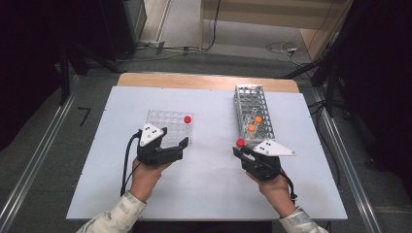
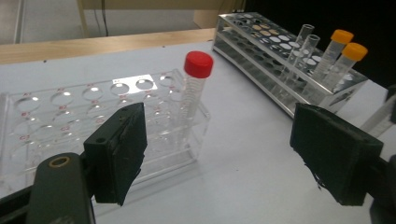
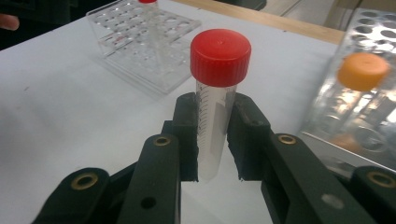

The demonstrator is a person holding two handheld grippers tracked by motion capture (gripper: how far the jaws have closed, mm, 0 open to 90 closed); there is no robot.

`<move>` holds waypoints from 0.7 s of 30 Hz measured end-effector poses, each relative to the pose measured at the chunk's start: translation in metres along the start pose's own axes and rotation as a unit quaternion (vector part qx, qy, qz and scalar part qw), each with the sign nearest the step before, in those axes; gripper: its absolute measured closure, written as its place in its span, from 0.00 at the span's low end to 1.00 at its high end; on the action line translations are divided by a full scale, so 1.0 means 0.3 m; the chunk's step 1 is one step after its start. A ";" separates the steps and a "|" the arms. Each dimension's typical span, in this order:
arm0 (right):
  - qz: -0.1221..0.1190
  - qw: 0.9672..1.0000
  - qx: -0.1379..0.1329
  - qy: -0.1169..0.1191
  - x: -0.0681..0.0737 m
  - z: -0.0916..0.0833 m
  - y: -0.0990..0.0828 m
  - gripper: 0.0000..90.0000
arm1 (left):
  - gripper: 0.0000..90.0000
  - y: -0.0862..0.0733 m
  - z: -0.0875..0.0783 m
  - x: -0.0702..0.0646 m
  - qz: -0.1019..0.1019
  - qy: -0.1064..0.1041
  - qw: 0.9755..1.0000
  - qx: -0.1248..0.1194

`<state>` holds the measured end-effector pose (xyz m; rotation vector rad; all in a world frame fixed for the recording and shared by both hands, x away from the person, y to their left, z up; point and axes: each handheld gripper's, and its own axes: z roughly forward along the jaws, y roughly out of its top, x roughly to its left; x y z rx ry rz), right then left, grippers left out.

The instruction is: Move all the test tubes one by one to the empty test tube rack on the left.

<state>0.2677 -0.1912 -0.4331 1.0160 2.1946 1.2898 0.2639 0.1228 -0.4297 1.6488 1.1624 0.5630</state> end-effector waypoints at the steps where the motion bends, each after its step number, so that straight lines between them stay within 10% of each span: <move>1: -0.001 1.000 0.001 0.005 0.010 0.010 0.002 0.79 | 0.21 0.004 -0.004 -0.015 0.003 -0.008 1.000 -0.002; 21: -0.046 0.996 0.017 0.069 0.205 0.191 0.054 0.79 | 0.44 0.014 -0.016 -0.132 0.048 -0.095 0.994 0.002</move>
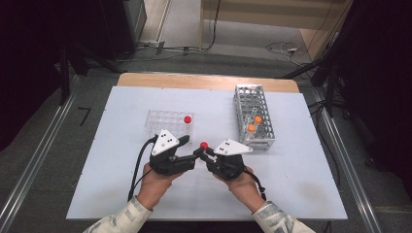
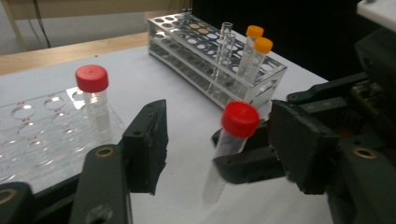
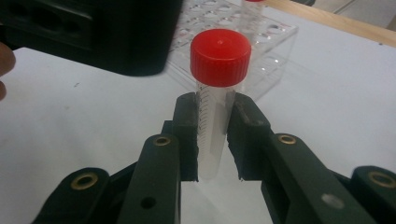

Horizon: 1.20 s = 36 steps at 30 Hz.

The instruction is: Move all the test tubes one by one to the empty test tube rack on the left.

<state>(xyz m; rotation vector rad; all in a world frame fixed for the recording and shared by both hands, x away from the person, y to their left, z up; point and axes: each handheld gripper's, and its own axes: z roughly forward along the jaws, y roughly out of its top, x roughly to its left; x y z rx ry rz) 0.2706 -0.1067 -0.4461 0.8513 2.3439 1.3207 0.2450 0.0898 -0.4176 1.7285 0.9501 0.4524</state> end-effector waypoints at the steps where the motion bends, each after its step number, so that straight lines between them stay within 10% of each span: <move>1: 0.000 1.000 0.001 0.003 0.009 0.005 0.004 0.79 | 0.45 0.001 0.000 -0.004 0.003 -0.001 1.000 0.001; 17: -0.009 1.000 -0.007 0.022 0.053 0.019 0.036 0.78 | 0.77 0.001 -0.004 -0.011 0.024 0.009 1.000 0.001; 27: -0.009 1.000 0.002 0.020 0.006 -0.040 0.017 0.34 | 0.77 0.016 -0.022 0.018 0.018 0.021 1.000 -0.007; 36: 0.015 1.000 0.013 -0.022 -0.095 -0.144 -0.068 0.28 | 0.77 0.052 -0.050 0.071 0.009 0.046 0.999 -0.019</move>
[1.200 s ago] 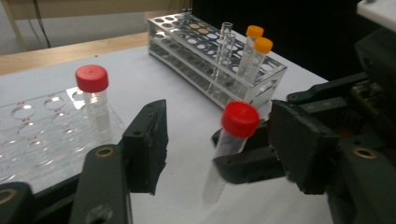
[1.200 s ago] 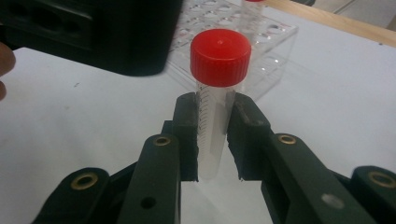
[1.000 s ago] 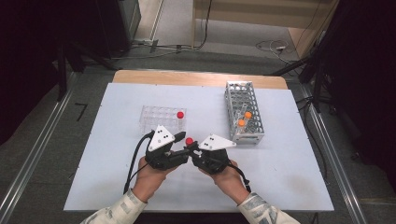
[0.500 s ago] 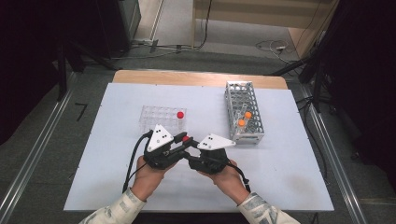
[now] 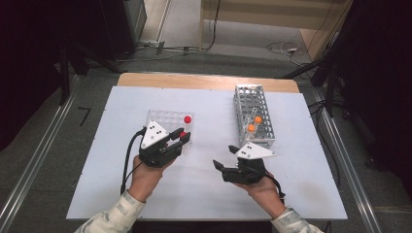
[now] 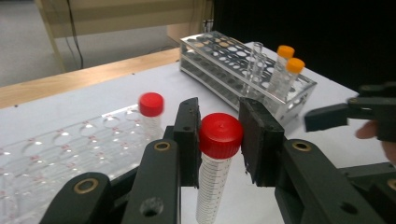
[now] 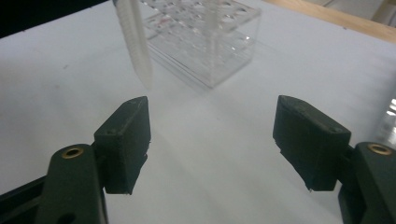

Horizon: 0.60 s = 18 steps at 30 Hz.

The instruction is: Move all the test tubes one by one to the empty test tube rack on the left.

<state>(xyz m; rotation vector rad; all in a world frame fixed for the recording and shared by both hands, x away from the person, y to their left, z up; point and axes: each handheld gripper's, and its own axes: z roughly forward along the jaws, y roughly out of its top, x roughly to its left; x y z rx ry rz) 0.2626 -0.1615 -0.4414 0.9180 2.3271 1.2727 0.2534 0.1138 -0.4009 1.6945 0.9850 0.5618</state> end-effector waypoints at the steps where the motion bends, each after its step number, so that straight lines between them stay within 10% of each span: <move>1: 0.000 1.000 0.000 0.000 0.000 0.000 0.000 0.28 | 0.77 0.005 -0.001 0.009 -0.004 0.003 1.000 -0.002; 18: 0.025 0.999 -0.007 -0.040 -0.090 -0.075 -0.057 0.29 | 0.77 0.142 0.051 0.104 -0.012 0.043 0.999 -0.011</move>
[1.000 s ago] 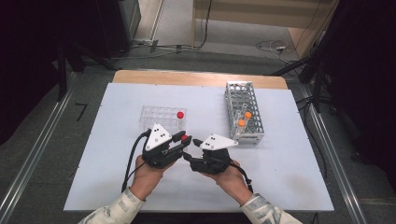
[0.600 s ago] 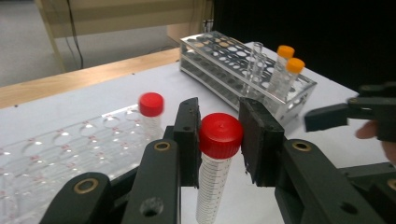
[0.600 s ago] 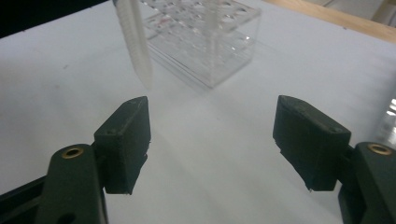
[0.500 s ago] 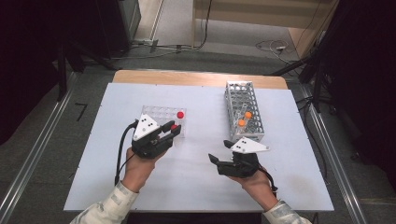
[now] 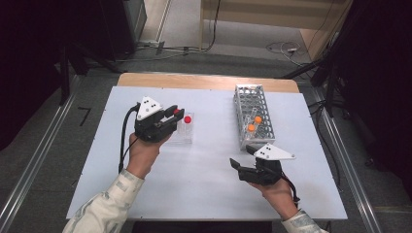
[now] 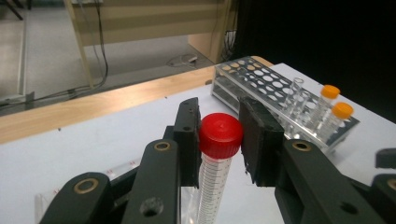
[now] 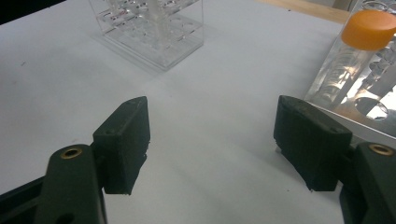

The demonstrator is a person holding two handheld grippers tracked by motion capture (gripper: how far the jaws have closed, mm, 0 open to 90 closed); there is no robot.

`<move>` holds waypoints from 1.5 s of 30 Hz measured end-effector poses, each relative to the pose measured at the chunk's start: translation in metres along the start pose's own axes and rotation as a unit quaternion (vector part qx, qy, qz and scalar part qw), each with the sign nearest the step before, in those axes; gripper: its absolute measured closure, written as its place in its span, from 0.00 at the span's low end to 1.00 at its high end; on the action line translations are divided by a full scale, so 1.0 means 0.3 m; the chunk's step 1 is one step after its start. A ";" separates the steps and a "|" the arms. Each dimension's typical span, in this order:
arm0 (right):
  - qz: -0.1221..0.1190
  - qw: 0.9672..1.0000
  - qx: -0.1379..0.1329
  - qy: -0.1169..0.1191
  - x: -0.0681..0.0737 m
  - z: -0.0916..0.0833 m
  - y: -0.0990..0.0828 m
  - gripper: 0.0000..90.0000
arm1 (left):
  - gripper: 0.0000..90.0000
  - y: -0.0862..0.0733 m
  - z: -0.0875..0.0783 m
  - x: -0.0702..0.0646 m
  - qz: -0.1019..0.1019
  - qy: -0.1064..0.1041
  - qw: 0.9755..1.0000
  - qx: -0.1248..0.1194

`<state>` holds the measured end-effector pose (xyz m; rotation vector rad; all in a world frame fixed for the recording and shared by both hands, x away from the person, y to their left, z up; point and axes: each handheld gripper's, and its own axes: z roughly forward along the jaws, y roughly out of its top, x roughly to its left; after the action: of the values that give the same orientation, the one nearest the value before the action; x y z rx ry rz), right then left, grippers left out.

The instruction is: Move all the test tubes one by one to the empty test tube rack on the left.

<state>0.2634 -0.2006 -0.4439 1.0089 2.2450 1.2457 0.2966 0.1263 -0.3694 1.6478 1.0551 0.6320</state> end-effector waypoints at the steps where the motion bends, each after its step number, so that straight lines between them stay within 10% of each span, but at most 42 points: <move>1: 0.000 1.000 0.000 0.000 0.000 0.000 0.000 0.29 | 0.77 0.007 0.006 0.002 0.004 0.004 1.000 -0.001; 13: 0.007 1.000 -0.002 -0.006 -0.011 -0.011 -0.003 0.29 | 0.77 0.003 0.071 0.026 0.015 0.036 0.999 -0.004; 45: 0.010 1.000 0.003 -0.006 -0.009 -0.008 -0.010 0.30 | 0.72 -0.100 0.147 0.040 0.003 0.038 0.999 0.023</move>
<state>0.2626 -0.2050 -0.4451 1.0408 2.2369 1.2392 0.3282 0.1182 -0.4130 1.6784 1.1269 0.6825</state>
